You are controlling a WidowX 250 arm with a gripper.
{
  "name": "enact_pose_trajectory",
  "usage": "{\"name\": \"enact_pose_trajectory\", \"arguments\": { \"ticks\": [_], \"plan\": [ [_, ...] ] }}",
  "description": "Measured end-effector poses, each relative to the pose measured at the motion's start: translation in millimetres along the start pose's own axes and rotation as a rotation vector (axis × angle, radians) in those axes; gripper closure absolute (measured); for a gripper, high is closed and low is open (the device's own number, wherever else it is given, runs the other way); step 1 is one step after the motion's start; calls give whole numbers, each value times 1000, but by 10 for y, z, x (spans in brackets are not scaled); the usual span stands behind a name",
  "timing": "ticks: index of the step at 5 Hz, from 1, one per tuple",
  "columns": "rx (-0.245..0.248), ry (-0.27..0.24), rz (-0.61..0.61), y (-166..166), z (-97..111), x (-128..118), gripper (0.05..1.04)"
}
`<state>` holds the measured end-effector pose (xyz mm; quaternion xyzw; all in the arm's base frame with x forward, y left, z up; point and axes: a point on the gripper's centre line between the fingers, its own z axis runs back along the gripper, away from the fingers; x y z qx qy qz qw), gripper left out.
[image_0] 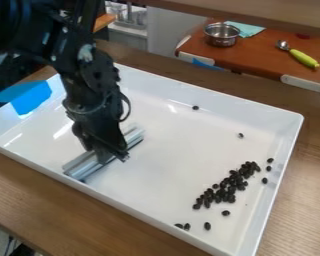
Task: Sweep into pile
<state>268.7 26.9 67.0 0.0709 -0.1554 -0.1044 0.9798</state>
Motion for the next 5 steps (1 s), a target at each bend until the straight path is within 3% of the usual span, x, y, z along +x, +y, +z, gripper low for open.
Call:
{"name": "enact_pose_trajectory", "arguments": {
  "ticks": [1, 3, 5],
  "plan": [
    [16, 7, 35, -134, -11, 55, 748],
    [-47, 82, 55, -567, 30, 169, 748],
    [-89, 92, 24, -866, 100, 157, 748]
  ]
}}
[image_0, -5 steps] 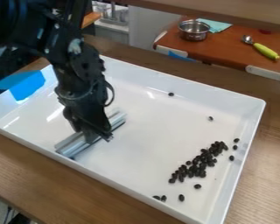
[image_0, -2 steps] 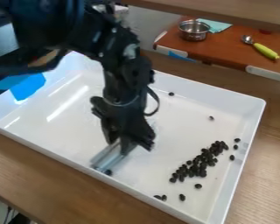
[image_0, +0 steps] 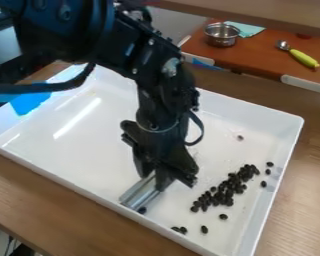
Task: Sweep into pile
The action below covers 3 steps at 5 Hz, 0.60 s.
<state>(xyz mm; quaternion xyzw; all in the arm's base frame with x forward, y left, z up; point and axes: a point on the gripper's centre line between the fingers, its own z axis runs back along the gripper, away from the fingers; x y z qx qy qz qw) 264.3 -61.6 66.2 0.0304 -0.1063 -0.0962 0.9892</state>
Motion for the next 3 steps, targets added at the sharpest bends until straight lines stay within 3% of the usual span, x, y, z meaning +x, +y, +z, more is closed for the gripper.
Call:
{"name": "enact_pose_trajectory", "arguments": {
  "ticks": [3],
  "plan": [
    [-35, 17, 52, -339, 23, -29, 748]
  ]
}}
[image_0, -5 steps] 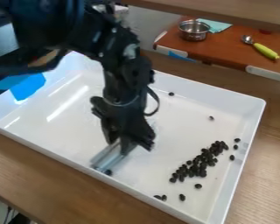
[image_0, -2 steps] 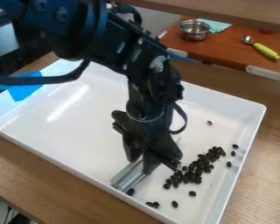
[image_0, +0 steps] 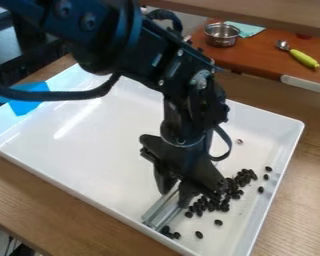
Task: Sweep into pile
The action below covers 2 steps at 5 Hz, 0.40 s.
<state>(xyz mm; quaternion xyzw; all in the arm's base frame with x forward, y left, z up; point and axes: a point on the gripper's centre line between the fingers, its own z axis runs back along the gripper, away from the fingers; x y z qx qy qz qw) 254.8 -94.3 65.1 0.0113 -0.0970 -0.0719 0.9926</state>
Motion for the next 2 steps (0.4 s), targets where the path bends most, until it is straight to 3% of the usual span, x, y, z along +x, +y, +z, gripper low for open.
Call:
{"name": "enact_pose_trajectory", "arguments": {
  "ticks": [1, 2],
  "plan": [
    [-34, -13, 80, -67, -2, 42, 748],
    [-111, -69, 144, -180, 15, 139, 748]
  ]
}}
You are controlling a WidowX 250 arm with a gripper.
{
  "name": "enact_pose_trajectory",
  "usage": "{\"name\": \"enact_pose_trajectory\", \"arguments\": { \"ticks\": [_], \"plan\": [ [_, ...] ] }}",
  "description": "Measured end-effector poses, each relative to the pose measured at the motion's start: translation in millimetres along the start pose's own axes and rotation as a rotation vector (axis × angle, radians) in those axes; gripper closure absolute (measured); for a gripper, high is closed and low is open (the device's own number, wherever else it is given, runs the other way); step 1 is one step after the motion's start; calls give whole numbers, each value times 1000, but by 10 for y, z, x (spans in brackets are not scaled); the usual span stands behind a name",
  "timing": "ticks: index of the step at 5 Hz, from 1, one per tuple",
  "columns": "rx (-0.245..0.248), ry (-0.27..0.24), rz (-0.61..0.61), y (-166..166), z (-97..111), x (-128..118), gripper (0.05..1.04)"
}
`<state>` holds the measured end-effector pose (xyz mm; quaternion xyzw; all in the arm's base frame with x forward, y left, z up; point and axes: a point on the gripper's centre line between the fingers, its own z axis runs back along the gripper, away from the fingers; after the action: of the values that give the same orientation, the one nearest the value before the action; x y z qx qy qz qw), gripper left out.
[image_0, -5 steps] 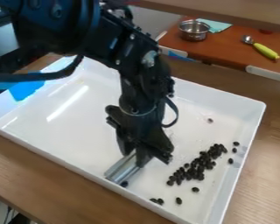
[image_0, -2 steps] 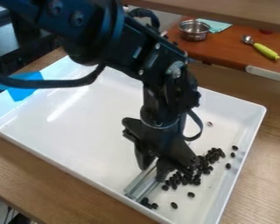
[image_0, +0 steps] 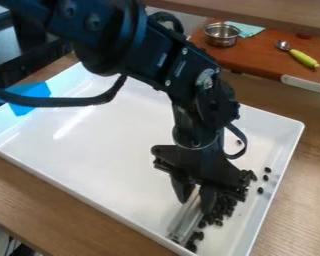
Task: Sweep into pile
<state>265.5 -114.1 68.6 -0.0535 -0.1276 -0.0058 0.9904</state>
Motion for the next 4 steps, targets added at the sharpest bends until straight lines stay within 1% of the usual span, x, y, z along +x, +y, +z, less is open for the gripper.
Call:
{"name": "enact_pose_trajectory", "arguments": {
  "ticks": [1, 2, 3, 4],
  "plan": [
    [-86, -35, 124, -33, -12, 77, 748],
    [-111, -48, 207, -63, -7, 108, 748],
    [-131, -9, 270, -6, 48, 103, 748],
    [-192, -42, 363, 217, 376, 387, 748]
  ]
}}
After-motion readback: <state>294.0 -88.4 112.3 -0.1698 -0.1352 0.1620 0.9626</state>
